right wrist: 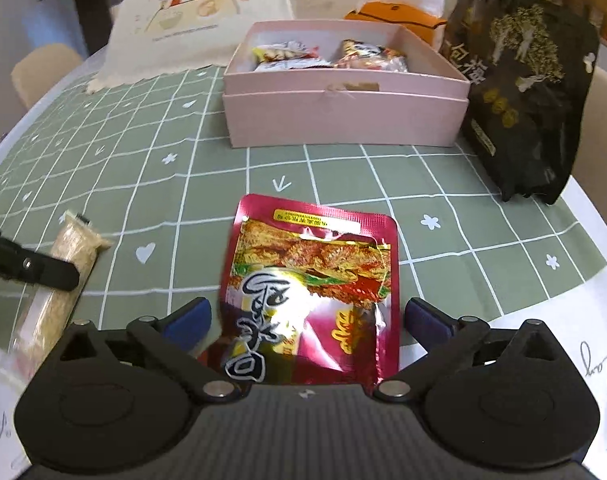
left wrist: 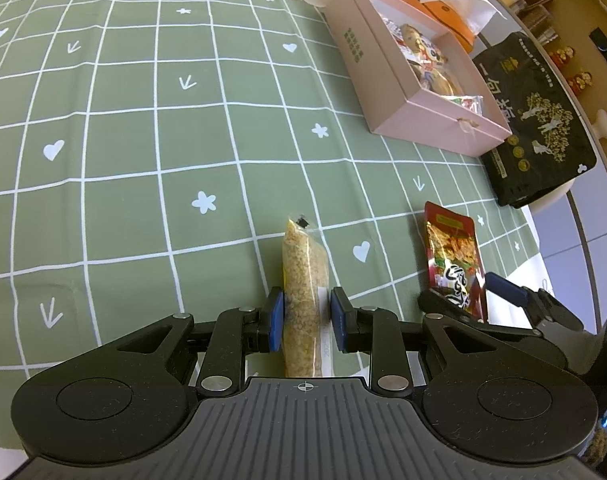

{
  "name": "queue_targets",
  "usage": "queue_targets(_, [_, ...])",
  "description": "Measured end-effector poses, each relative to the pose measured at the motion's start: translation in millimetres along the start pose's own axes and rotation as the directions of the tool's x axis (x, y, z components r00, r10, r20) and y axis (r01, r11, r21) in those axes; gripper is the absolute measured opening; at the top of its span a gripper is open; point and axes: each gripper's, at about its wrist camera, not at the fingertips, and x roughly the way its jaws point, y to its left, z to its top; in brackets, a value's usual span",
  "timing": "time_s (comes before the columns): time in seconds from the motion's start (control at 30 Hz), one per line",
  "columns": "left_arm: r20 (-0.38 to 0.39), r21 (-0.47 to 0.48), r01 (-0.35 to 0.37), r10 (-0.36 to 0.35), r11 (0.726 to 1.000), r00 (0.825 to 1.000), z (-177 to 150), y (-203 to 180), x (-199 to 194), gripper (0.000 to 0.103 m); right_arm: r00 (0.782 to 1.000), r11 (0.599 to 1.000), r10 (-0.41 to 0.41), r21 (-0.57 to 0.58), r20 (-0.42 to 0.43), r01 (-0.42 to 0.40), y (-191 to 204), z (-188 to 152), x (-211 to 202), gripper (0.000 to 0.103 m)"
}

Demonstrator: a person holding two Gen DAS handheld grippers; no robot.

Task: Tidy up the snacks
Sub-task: 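Grasp the large red spicy snack pack with the right gripper and lift it, then carry the red pack into the box with the right gripper while the left drops the rice stick in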

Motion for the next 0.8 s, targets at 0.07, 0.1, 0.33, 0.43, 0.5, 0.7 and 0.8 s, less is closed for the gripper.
queue_targets(0.07, [0.000, 0.000, -0.005, 0.005, 1.000, 1.000, 0, -2, 0, 0.029, 1.000, 1.000, -0.026, 0.007, -0.015, 0.026, 0, 3, -4, 0.089])
queue_targets(0.1, [0.000, 0.001, -0.007, 0.007, 1.000, 1.000, 0, -2, 0, 0.029, 0.999, 1.000, -0.023, 0.014, -0.030, 0.024, 0, 5, -6, 0.088])
queue_targets(0.33, [0.002, 0.010, -0.031, 0.031, 0.999, 1.000, 0, -6, 0, 0.029, 1.000, 1.000, 0.014, 0.024, -0.014, -0.014, 1, 15, -27, 0.068])
queue_targets(0.43, [0.000, 0.017, -0.036, 0.036, 0.999, 0.999, 0, -10, 0, 0.029, 1.000, 1.000, 0.009, 0.016, -0.011, -0.008, 1, 17, -34, 0.066])
queue_targets(0.5, [-0.003, 0.032, -0.041, 0.041, 0.999, 0.999, 0, -13, 0, 0.029, 1.000, 1.000, 0.014, 0.010, 0.007, -0.014, -2, 20, -42, 0.065])
queue_targets(0.7, [0.028, 0.075, -0.057, 0.055, 0.996, 0.998, 3, -32, -5, 0.028, 0.994, 1.000, 0.008, -0.008, 0.109, -0.007, -9, 40, -77, 0.059])
queue_targets(0.8, [0.109, 0.083, -0.001, -0.009, 0.997, 0.994, 20, -49, -28, 0.028, 0.988, 1.000, 0.006, -0.022, 0.152, -0.003, -16, 55, -97, 0.020])
